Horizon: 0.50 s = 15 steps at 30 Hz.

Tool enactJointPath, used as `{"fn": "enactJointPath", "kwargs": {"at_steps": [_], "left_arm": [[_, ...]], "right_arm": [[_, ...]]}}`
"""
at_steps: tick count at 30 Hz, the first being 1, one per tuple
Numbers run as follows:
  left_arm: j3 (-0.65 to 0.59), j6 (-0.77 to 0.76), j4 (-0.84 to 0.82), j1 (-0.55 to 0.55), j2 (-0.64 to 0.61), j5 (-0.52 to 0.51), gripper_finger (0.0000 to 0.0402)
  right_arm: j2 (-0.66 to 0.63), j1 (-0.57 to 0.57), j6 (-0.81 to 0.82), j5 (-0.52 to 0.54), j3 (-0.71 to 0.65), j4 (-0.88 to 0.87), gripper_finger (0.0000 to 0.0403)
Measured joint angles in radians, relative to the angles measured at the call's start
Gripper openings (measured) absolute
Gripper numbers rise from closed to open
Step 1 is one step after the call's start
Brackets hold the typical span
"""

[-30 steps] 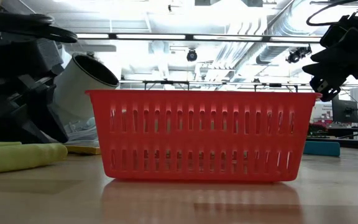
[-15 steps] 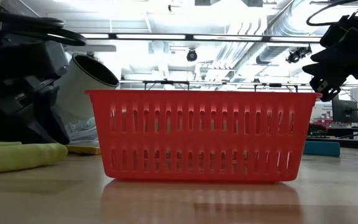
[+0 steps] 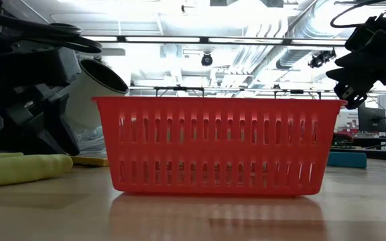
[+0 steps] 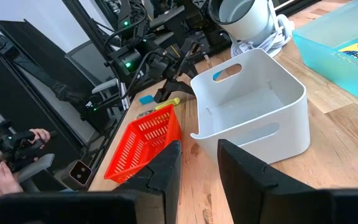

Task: Pick & Place School Supplies
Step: Put the bottom yellow crayon box into the green bin

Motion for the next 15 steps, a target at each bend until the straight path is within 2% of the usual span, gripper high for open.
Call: {"fn": "enactJointPath", "kwargs": {"at_steps": [7, 15], "left_arm": [[-0.001, 0.0, 0.0, 0.0, 0.0, 0.002, 0.0104], [-0.001, -0.004, 0.003, 0.0, 0.001, 0.011, 0.0052]], "right_arm": [[0.0, 0.0, 0.0, 0.0, 0.0, 0.0, 0.0097], [0.0, 0.0, 0.0, 0.0, 0.0, 0.0, 0.0097]]}}
